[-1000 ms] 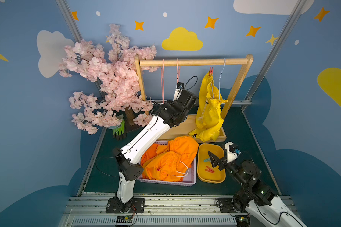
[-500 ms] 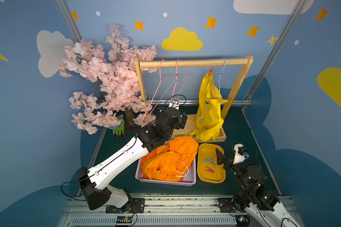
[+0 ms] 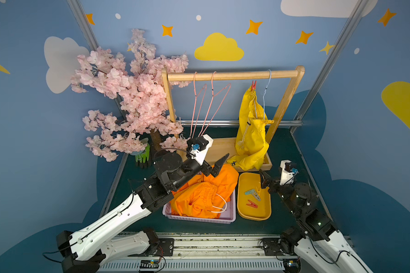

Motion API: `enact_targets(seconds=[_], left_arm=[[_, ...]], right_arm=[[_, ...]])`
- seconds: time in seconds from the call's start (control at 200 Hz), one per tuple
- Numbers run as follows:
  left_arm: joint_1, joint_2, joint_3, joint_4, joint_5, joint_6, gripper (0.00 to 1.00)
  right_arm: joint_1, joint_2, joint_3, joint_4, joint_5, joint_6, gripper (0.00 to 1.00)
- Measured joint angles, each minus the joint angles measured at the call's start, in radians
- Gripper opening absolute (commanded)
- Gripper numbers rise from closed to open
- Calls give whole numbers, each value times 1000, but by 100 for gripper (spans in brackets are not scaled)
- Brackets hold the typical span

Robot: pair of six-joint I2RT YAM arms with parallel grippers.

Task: Remove the clothespins securing shorts to the hanger
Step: Pick up the hanger from the clothesline.

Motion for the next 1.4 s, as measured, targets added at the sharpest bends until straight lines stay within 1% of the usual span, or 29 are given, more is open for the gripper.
enact_targets(seconds=[0.06,0.13,0.225,0.275,0.325,0.375,0.445,0.566,0.681,0.811,0.986,1.231,1.311,1.401], left_arm=[[-8,10,0,6,32,-3,100],[-15,21,0,11,57,-12,100],[-25,39,4,10,77,-17,100],[-29,53,14,8,80,-19,100],[-34,70,31,3,81,-21,100],[-37,94,55,1,80,-25,99],[-43,134,95,-3,74,-33,98],[-59,232,192,-14,43,-53,97],[-84,364,313,-33,-10,-66,97],[-111,510,442,-66,-83,-78,96],[-129,699,640,-132,-177,-95,96],[-141,901,870,-184,-344,-93,96],[-142,959,941,-204,-386,-84,94],[-142,1014,1017,-244,-415,-76,86]], right_arm=[[-65,30,8,8,-62,24,97],[-164,58,14,24,-172,71,97],[-341,105,11,76,-356,159,95],[-438,137,-5,124,-465,229,95],[-516,166,-30,169,-546,280,95],[-581,192,-61,203,-613,326,95],[-631,224,-96,212,-676,369,95],[-646,232,-111,202,-735,397,95],[-623,211,-112,201,-746,397,95],[-589,180,-146,217,-737,400,96],[-576,175,-169,209,-705,395,96],[-573,180,-170,209,-678,377,96],[-573,176,-172,211,-675,377,96],[-573,159,-184,215,-675,376,96]])
